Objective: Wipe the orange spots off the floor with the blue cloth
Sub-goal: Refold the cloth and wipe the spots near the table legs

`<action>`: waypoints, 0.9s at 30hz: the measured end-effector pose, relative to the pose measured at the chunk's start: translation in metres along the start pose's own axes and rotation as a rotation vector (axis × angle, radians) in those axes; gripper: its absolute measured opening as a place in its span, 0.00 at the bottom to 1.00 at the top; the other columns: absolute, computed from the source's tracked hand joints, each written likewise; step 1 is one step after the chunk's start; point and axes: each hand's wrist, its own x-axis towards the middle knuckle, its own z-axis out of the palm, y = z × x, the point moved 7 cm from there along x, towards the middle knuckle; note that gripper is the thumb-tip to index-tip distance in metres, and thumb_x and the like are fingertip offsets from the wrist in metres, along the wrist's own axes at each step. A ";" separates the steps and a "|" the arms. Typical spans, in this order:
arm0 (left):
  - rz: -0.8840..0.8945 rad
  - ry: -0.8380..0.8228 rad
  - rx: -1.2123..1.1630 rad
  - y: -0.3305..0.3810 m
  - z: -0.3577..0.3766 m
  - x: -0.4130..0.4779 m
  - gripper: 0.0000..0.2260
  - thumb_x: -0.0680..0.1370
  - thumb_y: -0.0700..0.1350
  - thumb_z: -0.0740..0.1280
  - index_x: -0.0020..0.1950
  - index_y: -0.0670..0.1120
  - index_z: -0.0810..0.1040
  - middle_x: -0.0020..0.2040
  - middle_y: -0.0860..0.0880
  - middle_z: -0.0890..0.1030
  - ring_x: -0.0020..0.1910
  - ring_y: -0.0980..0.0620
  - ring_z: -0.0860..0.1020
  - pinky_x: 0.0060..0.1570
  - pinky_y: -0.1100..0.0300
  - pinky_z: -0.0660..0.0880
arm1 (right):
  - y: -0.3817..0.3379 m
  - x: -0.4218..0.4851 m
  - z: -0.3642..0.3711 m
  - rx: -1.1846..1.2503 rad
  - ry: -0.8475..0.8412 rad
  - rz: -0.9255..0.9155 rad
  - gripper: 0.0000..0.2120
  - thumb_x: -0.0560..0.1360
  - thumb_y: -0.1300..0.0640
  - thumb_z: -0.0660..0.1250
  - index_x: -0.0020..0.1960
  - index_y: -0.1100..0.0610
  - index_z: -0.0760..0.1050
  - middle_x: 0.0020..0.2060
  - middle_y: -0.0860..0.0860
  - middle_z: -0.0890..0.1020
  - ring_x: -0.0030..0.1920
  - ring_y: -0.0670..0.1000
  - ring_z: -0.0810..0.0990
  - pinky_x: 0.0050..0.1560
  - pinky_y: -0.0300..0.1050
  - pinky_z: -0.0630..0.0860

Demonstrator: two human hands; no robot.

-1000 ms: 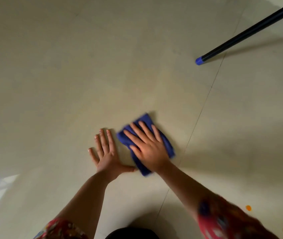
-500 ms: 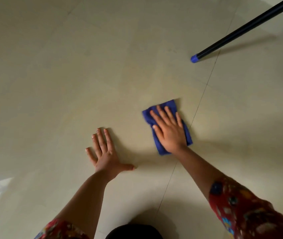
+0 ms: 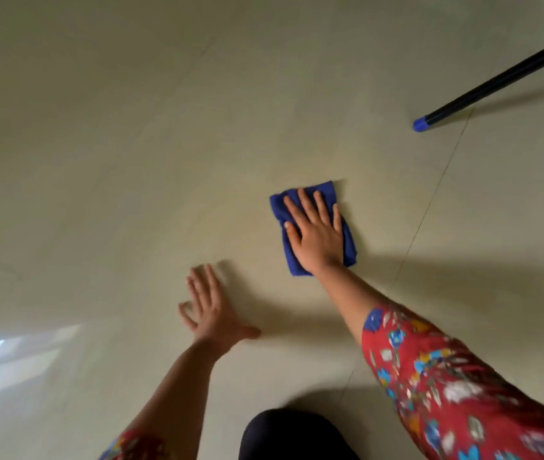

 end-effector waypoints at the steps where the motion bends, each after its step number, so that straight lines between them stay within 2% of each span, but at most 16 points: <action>1: -0.031 -0.009 0.003 -0.020 -0.001 -0.010 0.71 0.54 0.60 0.81 0.73 0.49 0.25 0.73 0.48 0.25 0.72 0.50 0.26 0.70 0.38 0.36 | 0.000 0.007 0.000 -0.005 -0.013 0.078 0.25 0.79 0.42 0.50 0.76 0.42 0.60 0.77 0.45 0.61 0.77 0.53 0.58 0.74 0.60 0.52; 3: -0.004 -0.047 0.052 -0.045 0.002 -0.022 0.72 0.54 0.61 0.80 0.72 0.48 0.23 0.72 0.50 0.23 0.71 0.51 0.25 0.69 0.37 0.35 | -0.020 0.031 0.001 0.006 -0.008 0.189 0.25 0.80 0.42 0.50 0.76 0.42 0.57 0.78 0.45 0.58 0.78 0.54 0.55 0.75 0.61 0.48; 5: 0.027 -0.076 0.074 -0.049 0.005 -0.019 0.73 0.53 0.62 0.80 0.70 0.48 0.21 0.70 0.52 0.21 0.70 0.51 0.24 0.69 0.37 0.34 | -0.061 0.053 0.003 0.053 -0.042 0.138 0.26 0.80 0.42 0.51 0.77 0.42 0.55 0.78 0.46 0.55 0.78 0.55 0.52 0.74 0.61 0.44; 7: 0.039 -0.064 0.070 -0.052 0.006 -0.014 0.73 0.53 0.62 0.79 0.69 0.49 0.20 0.69 0.53 0.21 0.69 0.51 0.23 0.68 0.37 0.34 | -0.129 0.057 0.017 0.039 -0.089 -0.103 0.26 0.80 0.43 0.52 0.77 0.42 0.56 0.78 0.47 0.56 0.78 0.55 0.52 0.74 0.60 0.43; 9: 0.056 -0.079 0.070 -0.052 0.006 -0.011 0.72 0.53 0.62 0.79 0.71 0.48 0.22 0.71 0.52 0.21 0.69 0.51 0.23 0.68 0.37 0.33 | -0.198 0.019 0.037 0.002 -0.150 -0.395 0.25 0.80 0.44 0.52 0.76 0.42 0.58 0.78 0.46 0.59 0.78 0.55 0.54 0.74 0.60 0.45; 11: 0.061 -0.092 0.084 -0.056 0.008 -0.011 0.71 0.53 0.64 0.78 0.72 0.47 0.24 0.71 0.50 0.22 0.68 0.50 0.22 0.68 0.37 0.32 | -0.222 -0.033 0.039 0.004 -0.169 -0.586 0.23 0.80 0.44 0.53 0.75 0.41 0.61 0.76 0.45 0.63 0.77 0.52 0.58 0.75 0.58 0.50; 12: 0.068 -0.096 0.083 -0.055 0.009 -0.011 0.72 0.54 0.64 0.78 0.71 0.47 0.23 0.71 0.50 0.21 0.68 0.50 0.22 0.68 0.37 0.32 | -0.206 -0.045 0.034 0.025 -0.146 -0.612 0.23 0.79 0.44 0.53 0.74 0.41 0.62 0.76 0.45 0.64 0.76 0.52 0.60 0.74 0.58 0.52; 13: 0.080 -0.088 0.074 -0.054 0.007 -0.012 0.72 0.53 0.64 0.78 0.70 0.48 0.22 0.70 0.51 0.21 0.69 0.50 0.22 0.67 0.37 0.32 | -0.177 -0.045 0.028 -0.002 -0.118 -0.579 0.23 0.79 0.45 0.53 0.74 0.41 0.62 0.76 0.45 0.64 0.76 0.52 0.60 0.74 0.59 0.54; 14: 0.086 -0.070 0.071 -0.054 0.006 -0.011 0.72 0.53 0.64 0.78 0.69 0.49 0.20 0.69 0.52 0.20 0.69 0.49 0.23 0.67 0.36 0.32 | -0.134 -0.040 0.023 -0.051 -0.081 -0.469 0.24 0.79 0.45 0.53 0.74 0.41 0.62 0.76 0.46 0.64 0.76 0.53 0.61 0.72 0.61 0.57; 17: 0.092 -0.081 0.057 -0.054 0.007 -0.011 0.72 0.53 0.65 0.78 0.66 0.50 0.18 0.68 0.53 0.20 0.70 0.49 0.23 0.67 0.36 0.31 | 0.036 -0.044 -0.009 -0.096 0.041 0.182 0.27 0.77 0.43 0.47 0.75 0.45 0.62 0.76 0.49 0.62 0.75 0.57 0.62 0.71 0.65 0.57; 19: 0.110 -0.075 0.056 -0.052 0.008 -0.012 0.72 0.53 0.65 0.78 0.64 0.50 0.17 0.67 0.53 0.19 0.68 0.50 0.22 0.67 0.34 0.31 | 0.080 -0.058 -0.018 -0.042 0.066 0.432 0.30 0.77 0.41 0.42 0.76 0.45 0.59 0.77 0.49 0.60 0.77 0.57 0.58 0.73 0.65 0.53; 20: 0.108 -0.075 0.056 -0.053 0.008 -0.012 0.72 0.53 0.65 0.78 0.63 0.50 0.16 0.66 0.53 0.19 0.68 0.50 0.22 0.67 0.34 0.31 | 0.067 -0.055 -0.014 -0.009 0.066 0.462 0.31 0.76 0.41 0.41 0.77 0.45 0.59 0.77 0.49 0.59 0.77 0.57 0.56 0.73 0.65 0.52; 22: 0.104 -0.060 0.070 -0.053 0.007 -0.011 0.72 0.53 0.65 0.78 0.65 0.49 0.17 0.66 0.52 0.19 0.69 0.50 0.23 0.67 0.34 0.32 | 0.003 -0.044 -0.006 -0.007 0.033 0.302 0.31 0.76 0.42 0.42 0.77 0.48 0.59 0.77 0.51 0.60 0.77 0.58 0.58 0.73 0.63 0.53; 25: 0.092 -0.053 0.090 -0.054 0.008 -0.011 0.73 0.52 0.64 0.79 0.70 0.47 0.21 0.68 0.53 0.21 0.71 0.50 0.26 0.68 0.35 0.35 | -0.102 -0.092 0.020 -0.062 -0.018 -0.177 0.27 0.79 0.46 0.48 0.77 0.50 0.60 0.76 0.50 0.62 0.76 0.55 0.60 0.73 0.58 0.60; 27: 0.093 -0.056 0.082 -0.054 0.010 -0.008 0.74 0.52 0.64 0.79 0.69 0.48 0.21 0.70 0.52 0.21 0.71 0.50 0.26 0.68 0.35 0.35 | -0.104 -0.163 0.028 -0.043 -0.057 -0.338 0.24 0.82 0.49 0.52 0.77 0.49 0.60 0.77 0.48 0.61 0.77 0.51 0.59 0.74 0.54 0.58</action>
